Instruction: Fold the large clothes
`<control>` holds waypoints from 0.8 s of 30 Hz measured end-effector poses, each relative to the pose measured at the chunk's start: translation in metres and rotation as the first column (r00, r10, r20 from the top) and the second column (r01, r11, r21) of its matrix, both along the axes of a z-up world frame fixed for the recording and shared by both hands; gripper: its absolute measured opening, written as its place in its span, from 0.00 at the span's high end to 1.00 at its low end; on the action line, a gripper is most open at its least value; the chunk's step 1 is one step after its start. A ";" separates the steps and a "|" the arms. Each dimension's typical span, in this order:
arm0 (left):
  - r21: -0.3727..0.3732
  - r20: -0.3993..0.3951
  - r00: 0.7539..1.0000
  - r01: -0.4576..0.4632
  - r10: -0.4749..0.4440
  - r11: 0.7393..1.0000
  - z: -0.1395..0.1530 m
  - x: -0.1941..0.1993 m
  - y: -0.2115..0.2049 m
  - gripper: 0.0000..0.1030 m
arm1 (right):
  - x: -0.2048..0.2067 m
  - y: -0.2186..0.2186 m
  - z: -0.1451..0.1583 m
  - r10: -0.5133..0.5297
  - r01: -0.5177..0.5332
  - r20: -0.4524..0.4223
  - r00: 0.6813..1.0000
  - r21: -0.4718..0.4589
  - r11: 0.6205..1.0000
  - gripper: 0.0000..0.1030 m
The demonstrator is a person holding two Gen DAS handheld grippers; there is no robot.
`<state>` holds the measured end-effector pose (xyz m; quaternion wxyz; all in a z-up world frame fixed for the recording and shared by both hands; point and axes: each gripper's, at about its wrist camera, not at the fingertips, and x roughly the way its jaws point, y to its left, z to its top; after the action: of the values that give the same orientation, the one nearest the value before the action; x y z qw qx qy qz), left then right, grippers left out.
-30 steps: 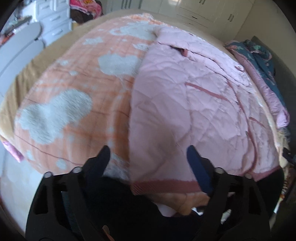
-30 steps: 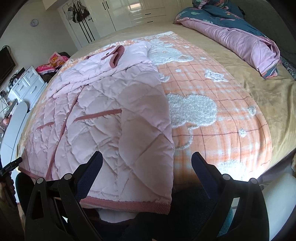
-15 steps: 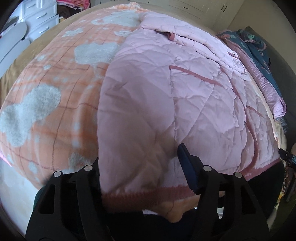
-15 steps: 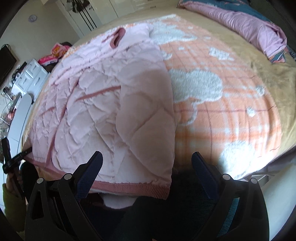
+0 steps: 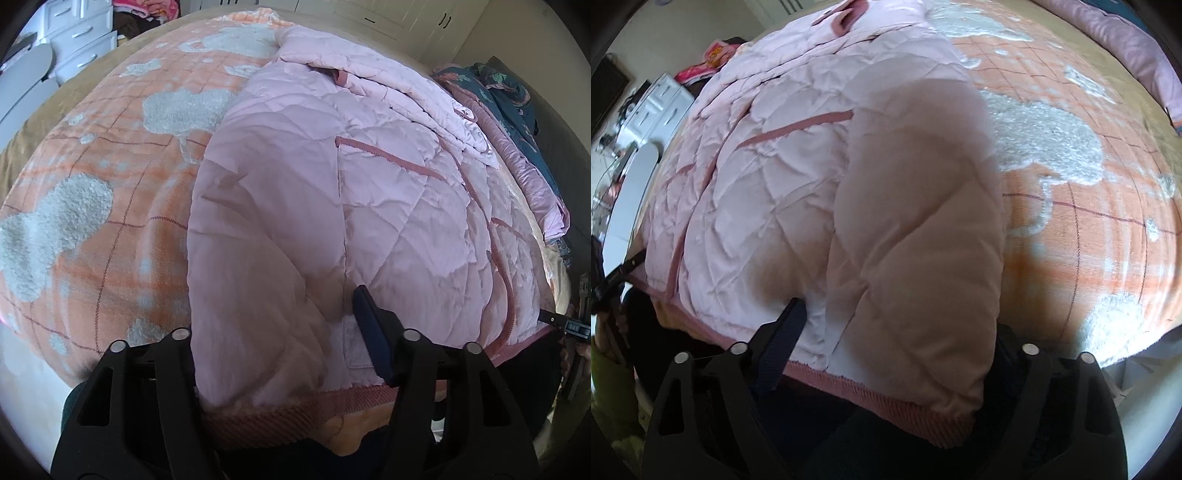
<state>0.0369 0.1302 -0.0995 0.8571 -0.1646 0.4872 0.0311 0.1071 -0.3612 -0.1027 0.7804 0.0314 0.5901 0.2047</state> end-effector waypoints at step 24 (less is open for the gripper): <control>0.023 0.257 0.966 0.011 -0.017 1.000 0.107 0.019 -0.014 0.92 | 0.011 -0.005 0.128 -0.076 -0.056 0.414 0.907 0.298 0.953 0.83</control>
<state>0.0562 0.1158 0.0072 0.9149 -0.1548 0.3728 0.0085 0.1183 -0.3658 0.0250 0.8759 0.1086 0.3694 0.2906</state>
